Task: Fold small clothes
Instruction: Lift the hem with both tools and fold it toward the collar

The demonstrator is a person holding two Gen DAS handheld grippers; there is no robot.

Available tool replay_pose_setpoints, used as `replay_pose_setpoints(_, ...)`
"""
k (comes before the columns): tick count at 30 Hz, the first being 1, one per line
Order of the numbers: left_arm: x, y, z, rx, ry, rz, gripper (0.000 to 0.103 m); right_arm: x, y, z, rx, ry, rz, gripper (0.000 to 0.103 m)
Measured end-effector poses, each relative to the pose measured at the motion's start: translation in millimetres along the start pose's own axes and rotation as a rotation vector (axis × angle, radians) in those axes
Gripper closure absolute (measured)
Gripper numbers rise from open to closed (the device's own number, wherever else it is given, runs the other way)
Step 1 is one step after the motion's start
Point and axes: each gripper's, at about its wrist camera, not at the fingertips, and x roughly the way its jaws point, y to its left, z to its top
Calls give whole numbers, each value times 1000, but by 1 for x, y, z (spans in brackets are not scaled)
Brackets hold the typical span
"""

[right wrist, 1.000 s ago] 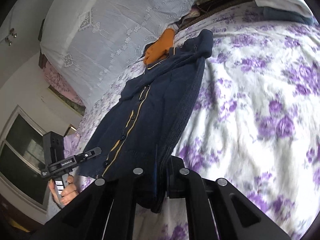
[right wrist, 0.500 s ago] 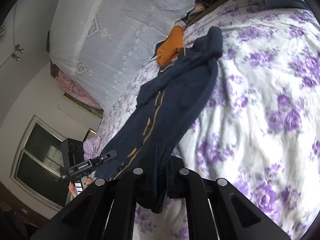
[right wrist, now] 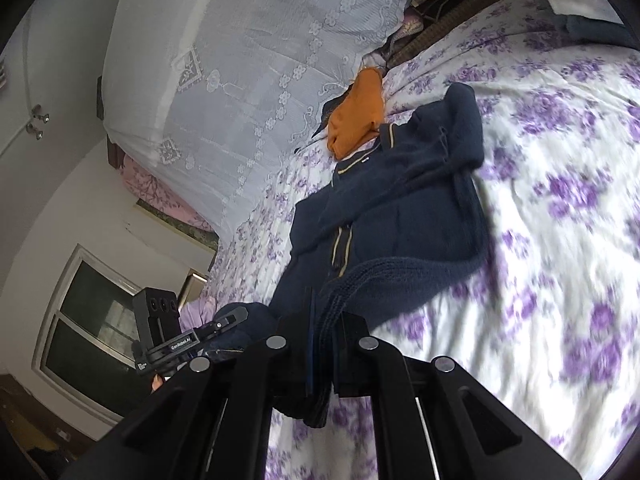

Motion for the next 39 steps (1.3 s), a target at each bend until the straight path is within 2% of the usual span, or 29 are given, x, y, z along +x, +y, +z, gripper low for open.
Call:
replay_pose_setpoints(12, 23, 10, 53, -49, 4, -4, 91, 37, -6, 49, 60, 7, -15, 96)
replay_pose_setpoints(24, 61, 33, 114, -114, 15, 2, 92, 81, -21, 113, 89, 15, -48, 96)
replay_pose_setpoints(33, 106, 64, 153, -197, 25, 33, 91, 133, -68, 160, 212, 20, -59, 96)
replay_pose_setpoints(37, 134, 91, 155, -262, 56, 28, 90, 155, -106, 162, 307, 21, -81, 93)
replay_pose_setpoints(39, 149, 104, 151, -299, 74, 12, 89, 159, -121, 160, 349, 24, -39, 91)
